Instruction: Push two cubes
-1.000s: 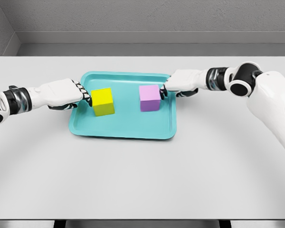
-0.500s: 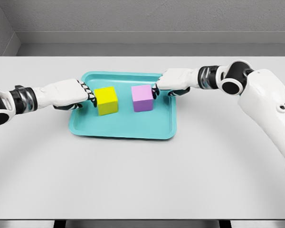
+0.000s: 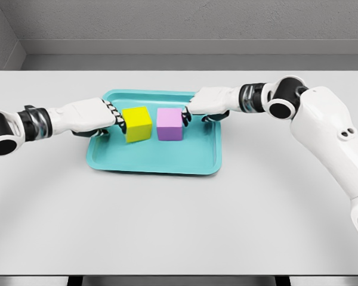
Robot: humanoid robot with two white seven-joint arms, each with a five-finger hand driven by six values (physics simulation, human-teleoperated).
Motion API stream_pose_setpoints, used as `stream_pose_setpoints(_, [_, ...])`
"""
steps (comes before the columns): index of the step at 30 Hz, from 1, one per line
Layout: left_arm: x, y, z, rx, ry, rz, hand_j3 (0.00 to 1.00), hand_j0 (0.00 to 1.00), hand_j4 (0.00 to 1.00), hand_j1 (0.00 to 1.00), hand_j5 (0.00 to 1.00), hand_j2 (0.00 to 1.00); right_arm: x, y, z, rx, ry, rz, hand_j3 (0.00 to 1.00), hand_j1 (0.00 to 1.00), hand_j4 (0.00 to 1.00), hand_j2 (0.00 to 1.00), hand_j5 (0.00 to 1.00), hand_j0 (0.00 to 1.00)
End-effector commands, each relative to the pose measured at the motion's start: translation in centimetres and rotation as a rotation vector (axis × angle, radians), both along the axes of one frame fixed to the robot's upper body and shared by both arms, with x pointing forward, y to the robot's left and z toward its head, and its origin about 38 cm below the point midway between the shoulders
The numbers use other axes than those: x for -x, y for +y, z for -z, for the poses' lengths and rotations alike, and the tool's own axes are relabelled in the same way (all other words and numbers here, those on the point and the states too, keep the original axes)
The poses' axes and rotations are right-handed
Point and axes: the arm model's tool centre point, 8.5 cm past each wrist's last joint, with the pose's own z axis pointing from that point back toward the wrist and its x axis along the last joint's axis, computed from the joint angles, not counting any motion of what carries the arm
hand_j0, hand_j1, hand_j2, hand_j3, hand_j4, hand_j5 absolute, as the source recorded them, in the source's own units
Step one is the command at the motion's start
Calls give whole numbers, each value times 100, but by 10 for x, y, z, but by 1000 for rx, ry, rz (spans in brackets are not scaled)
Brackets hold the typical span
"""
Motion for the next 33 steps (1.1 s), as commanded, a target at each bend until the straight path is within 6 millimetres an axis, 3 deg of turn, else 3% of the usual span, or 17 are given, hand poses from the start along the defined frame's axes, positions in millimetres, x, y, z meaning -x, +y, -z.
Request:
stream_pose_setpoints(1, [0, -3, 0, 7, 5, 1, 62, 62, 62, 62, 62, 62, 0, 5, -1, -11, 0, -6, 60, 60, 60, 60, 60, 60])
stream_pose_setpoints(11, [-4, 11, 8, -6, 31, -38, 62, 62, 62, 62, 62, 62, -1, 11, -4, -16, -3, -12, 60, 60, 60, 60, 60, 60])
stream_pose_setpoints(25, [-10, 39, -13, -22, -5, -89, 63, 63, 63, 63, 63, 63, -8, 15, 2, 6, 21, 3, 60, 60, 60, 60, 60, 60])
stream_pose_setpoints(33, [-12, 45, -17, -15, -12, -108, 63, 63, 63, 63, 63, 63, -15, 13, 0, 11, 27, 24, 60, 60, 60, 60, 60, 60])
